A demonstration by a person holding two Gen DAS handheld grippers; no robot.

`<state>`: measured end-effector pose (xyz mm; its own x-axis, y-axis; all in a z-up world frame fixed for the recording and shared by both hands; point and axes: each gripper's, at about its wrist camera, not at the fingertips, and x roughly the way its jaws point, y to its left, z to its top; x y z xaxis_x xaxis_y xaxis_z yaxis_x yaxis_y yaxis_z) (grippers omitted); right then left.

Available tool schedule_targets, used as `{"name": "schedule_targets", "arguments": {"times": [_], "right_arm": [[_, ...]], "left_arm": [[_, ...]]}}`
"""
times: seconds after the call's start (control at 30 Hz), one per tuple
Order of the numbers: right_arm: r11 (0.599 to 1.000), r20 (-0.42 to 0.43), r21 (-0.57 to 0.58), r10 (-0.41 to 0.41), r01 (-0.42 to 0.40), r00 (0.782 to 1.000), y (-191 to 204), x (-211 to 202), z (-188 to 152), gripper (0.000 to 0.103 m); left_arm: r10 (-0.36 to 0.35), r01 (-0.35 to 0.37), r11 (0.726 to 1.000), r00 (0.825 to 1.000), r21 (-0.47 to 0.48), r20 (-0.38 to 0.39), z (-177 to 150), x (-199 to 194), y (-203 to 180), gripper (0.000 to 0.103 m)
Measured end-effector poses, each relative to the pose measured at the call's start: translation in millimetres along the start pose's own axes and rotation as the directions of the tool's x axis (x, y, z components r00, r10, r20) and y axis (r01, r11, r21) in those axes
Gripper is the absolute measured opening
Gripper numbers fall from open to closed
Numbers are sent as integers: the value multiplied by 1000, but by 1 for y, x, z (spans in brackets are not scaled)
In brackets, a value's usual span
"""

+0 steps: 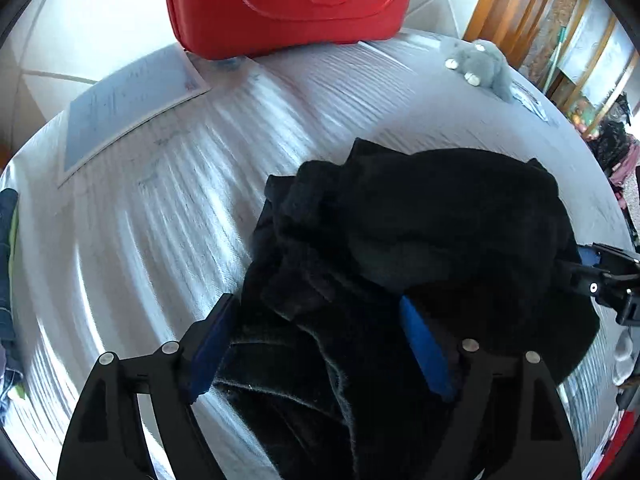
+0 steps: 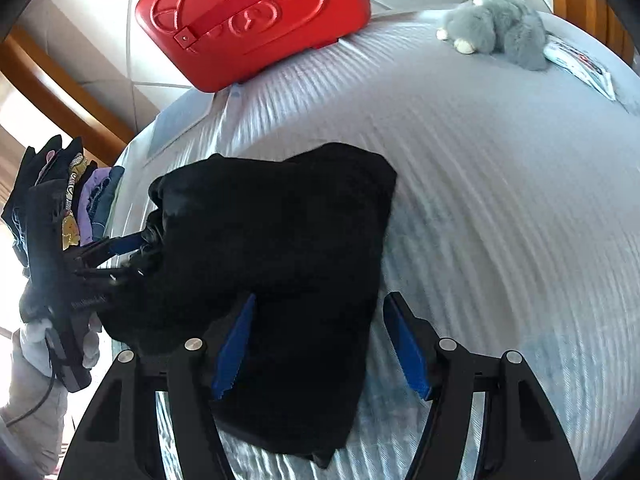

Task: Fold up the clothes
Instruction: 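Grasp the folded shirt bundle with both grippers and lift it, then carry the lifted bundle with both grippers toward the red case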

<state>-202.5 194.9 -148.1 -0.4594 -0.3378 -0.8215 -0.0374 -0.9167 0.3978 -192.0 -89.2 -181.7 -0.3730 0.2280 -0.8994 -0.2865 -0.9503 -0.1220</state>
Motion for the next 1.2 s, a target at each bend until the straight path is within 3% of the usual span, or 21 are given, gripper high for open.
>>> {"name": "schedule_targets", "arguments": {"times": [0.23,0.3,0.4,0.47,0.5,0.53,0.67,0.83,0.93,0.97,1.1,1.2], "right_arm": [[999,-24,7,38,-38,999,5,9,4,79],[998,-37,6,56,-55,998,7,11,5,103],[999,-65,-41,21,-24,998,16,17,5,103],[999,-54,-49,4,-7,999,18,18,3,102],[999,-47,-46,-4,2,999,17,18,2,86],[999,-39,-36,-11,9,999,15,16,1,75],[997,-34,-80,-13,10,999,21,14,-2,54],[990,-32,-138,-14,10,999,27,19,-2,53],[988,-34,-157,-15,9,999,29,21,3,49],[984,-39,-176,-33,25,999,32,22,3,47],[982,-36,-187,-22,15,999,35,7,4,27],[984,-9,-176,25,-26,1000,35,-13,4,23]], "left_arm": [[-45,45,999,999,-6,20,-3,-2,9,82],[-51,51,999,998,-9,19,-3,-3,10,82],[-40,41,999,999,-17,34,-6,-4,11,79],[-39,40,999,998,-29,41,-6,-6,13,63],[-55,57,997,998,-43,41,-6,-8,14,53],[-91,93,993,995,-67,37,-6,-9,17,36],[-105,107,991,994,-74,32,-4,-9,18,36],[-99,101,994,994,-38,46,-4,-9,13,36],[-131,133,989,991,-58,37,0,-8,15,24],[-128,130,990,991,-57,40,-1,-8,13,19],[-94,95,995,991,-4,100,-6,-33,0,18],[-98,100,995,986,-10,136,-7,-56,0,18]]}}
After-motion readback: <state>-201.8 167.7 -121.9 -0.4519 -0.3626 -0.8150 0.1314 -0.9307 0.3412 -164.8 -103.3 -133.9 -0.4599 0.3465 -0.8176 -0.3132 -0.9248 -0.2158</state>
